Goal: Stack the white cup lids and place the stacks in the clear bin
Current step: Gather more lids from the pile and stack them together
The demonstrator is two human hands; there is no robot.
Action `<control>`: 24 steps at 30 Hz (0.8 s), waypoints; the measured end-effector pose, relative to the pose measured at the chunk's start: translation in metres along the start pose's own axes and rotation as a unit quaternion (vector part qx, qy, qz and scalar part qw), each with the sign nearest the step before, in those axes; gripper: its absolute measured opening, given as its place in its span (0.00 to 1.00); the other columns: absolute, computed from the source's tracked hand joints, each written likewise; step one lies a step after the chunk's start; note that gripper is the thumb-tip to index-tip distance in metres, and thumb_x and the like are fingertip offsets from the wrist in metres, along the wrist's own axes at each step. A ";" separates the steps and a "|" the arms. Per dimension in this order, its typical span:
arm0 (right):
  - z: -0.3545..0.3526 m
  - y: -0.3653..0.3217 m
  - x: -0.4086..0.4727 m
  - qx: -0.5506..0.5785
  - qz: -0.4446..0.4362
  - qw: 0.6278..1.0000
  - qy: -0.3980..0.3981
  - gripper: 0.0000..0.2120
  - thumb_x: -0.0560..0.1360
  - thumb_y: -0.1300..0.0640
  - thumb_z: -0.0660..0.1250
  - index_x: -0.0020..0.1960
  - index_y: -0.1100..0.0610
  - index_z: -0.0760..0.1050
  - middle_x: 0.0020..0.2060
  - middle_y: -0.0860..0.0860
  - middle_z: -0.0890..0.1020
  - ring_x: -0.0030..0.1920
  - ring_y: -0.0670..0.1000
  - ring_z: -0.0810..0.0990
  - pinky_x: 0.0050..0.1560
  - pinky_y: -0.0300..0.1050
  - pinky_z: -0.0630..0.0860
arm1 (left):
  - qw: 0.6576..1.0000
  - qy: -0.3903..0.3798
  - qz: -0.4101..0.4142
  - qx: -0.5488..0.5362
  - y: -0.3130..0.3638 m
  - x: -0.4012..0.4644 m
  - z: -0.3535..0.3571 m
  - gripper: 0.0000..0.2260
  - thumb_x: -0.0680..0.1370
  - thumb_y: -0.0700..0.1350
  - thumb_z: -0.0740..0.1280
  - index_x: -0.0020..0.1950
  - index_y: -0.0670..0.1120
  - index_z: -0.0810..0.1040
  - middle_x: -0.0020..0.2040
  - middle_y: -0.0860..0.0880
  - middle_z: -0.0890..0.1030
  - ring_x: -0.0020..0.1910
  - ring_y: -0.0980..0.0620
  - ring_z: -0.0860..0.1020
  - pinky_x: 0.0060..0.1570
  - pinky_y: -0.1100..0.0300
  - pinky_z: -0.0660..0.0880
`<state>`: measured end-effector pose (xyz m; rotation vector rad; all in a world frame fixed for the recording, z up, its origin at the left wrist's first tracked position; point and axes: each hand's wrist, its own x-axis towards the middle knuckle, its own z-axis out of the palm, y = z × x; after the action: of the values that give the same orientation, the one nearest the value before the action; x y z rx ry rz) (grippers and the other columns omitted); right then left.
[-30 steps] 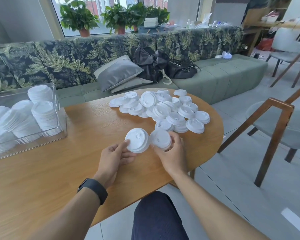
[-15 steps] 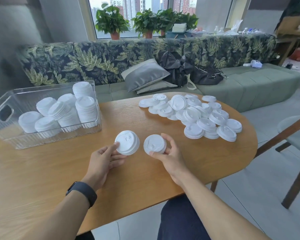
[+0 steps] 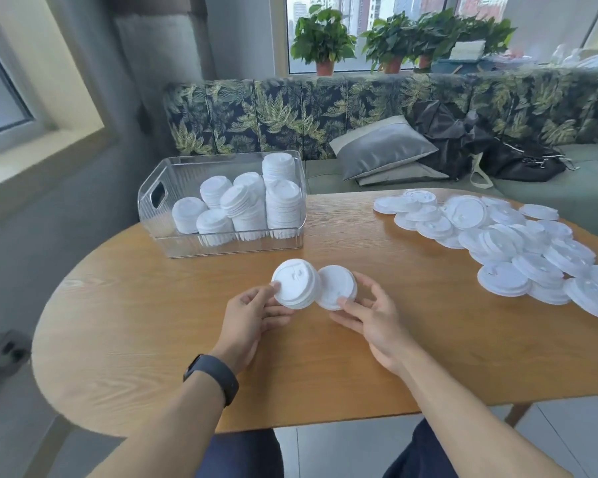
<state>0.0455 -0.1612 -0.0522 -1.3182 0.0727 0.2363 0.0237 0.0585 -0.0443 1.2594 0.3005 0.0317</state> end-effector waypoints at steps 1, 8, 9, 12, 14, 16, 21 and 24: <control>0.000 -0.001 0.001 0.005 0.003 1.000 -0.007 0.24 0.78 0.67 0.71 0.70 0.50 0.72 0.57 0.58 0.86 0.58 0.55 0.86 0.56 0.50 0.84 | 1.000 -0.001 0.003 -0.002 0.000 0.000 0.000 0.13 0.81 0.45 0.71 0.57 0.35 0.82 0.43 0.40 0.85 0.41 0.45 0.85 0.40 0.56 0.84; -0.005 -0.002 0.005 0.054 0.040 0.998 -0.020 0.23 0.81 0.65 0.68 0.73 0.51 0.69 0.63 0.59 0.83 0.63 0.58 0.82 0.60 0.54 0.82 | 1.000 0.004 0.013 0.010 -0.004 0.001 0.002 0.13 0.81 0.46 0.71 0.55 0.36 0.83 0.43 0.39 0.85 0.41 0.45 0.84 0.38 0.57 0.84; -0.006 -0.002 0.005 0.071 0.048 0.996 -0.012 0.22 0.80 0.66 0.69 0.71 0.54 0.69 0.62 0.60 0.83 0.61 0.58 0.83 0.57 0.53 0.82 | 1.000 0.002 0.013 0.009 -0.004 0.000 0.002 0.12 0.81 0.45 0.71 0.55 0.35 0.83 0.42 0.39 0.85 0.40 0.45 0.84 0.38 0.57 0.83; -0.007 -0.004 0.003 0.103 0.063 0.993 0.001 0.17 0.79 0.65 0.70 0.66 0.61 0.71 0.57 0.60 0.83 0.52 0.54 0.85 0.50 0.48 0.82 | 1.000 -0.002 0.012 0.008 -0.005 0.000 0.000 0.12 0.81 0.45 0.71 0.55 0.35 0.83 0.40 0.42 0.84 0.39 0.46 0.84 0.38 0.57 0.83; -0.008 -0.003 0.002 0.102 0.062 0.993 -0.002 0.13 0.80 0.63 0.69 0.64 0.61 0.74 0.57 0.58 0.83 0.51 0.51 0.84 0.51 0.46 0.81 | 1.000 -0.004 0.015 0.011 -0.005 -0.001 0.001 0.11 0.81 0.44 0.71 0.55 0.36 0.82 0.38 0.44 0.84 0.39 0.46 0.84 0.38 0.57 0.83; -0.007 -0.003 0.001 0.104 0.059 0.993 -0.003 0.13 0.81 0.62 0.67 0.65 0.62 0.76 0.58 0.58 0.84 0.53 0.51 0.83 0.55 0.46 0.79 | 1.000 -0.007 0.020 0.022 -0.005 -0.002 0.001 0.12 0.81 0.44 0.71 0.55 0.35 0.83 0.38 0.44 0.84 0.40 0.45 0.84 0.38 0.56 0.83; -0.007 -0.006 0.000 0.099 0.062 0.993 -0.003 0.13 0.85 0.61 0.61 0.65 0.62 0.79 0.57 0.56 0.86 0.56 0.52 0.83 0.57 0.48 0.80 | 0.996 -0.047 0.015 0.075 -0.003 -0.010 0.004 0.15 0.81 0.48 0.72 0.55 0.35 0.83 0.42 0.37 0.86 0.41 0.41 0.86 0.36 0.57 0.82; -0.008 -0.006 0.000 0.095 0.074 0.993 -0.011 0.14 0.84 0.62 0.60 0.66 0.62 0.79 0.58 0.58 0.85 0.56 0.54 0.84 0.54 0.50 0.81 | 0.990 -0.077 0.021 0.120 -0.002 -0.013 0.006 0.15 0.81 0.49 0.71 0.54 0.36 0.84 0.46 0.37 0.86 0.43 0.42 0.86 0.31 0.59 0.79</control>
<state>0.0473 -0.1706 -0.0481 -1.1220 0.1715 0.3619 0.0120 0.0497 -0.0417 1.4983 0.1477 -0.0679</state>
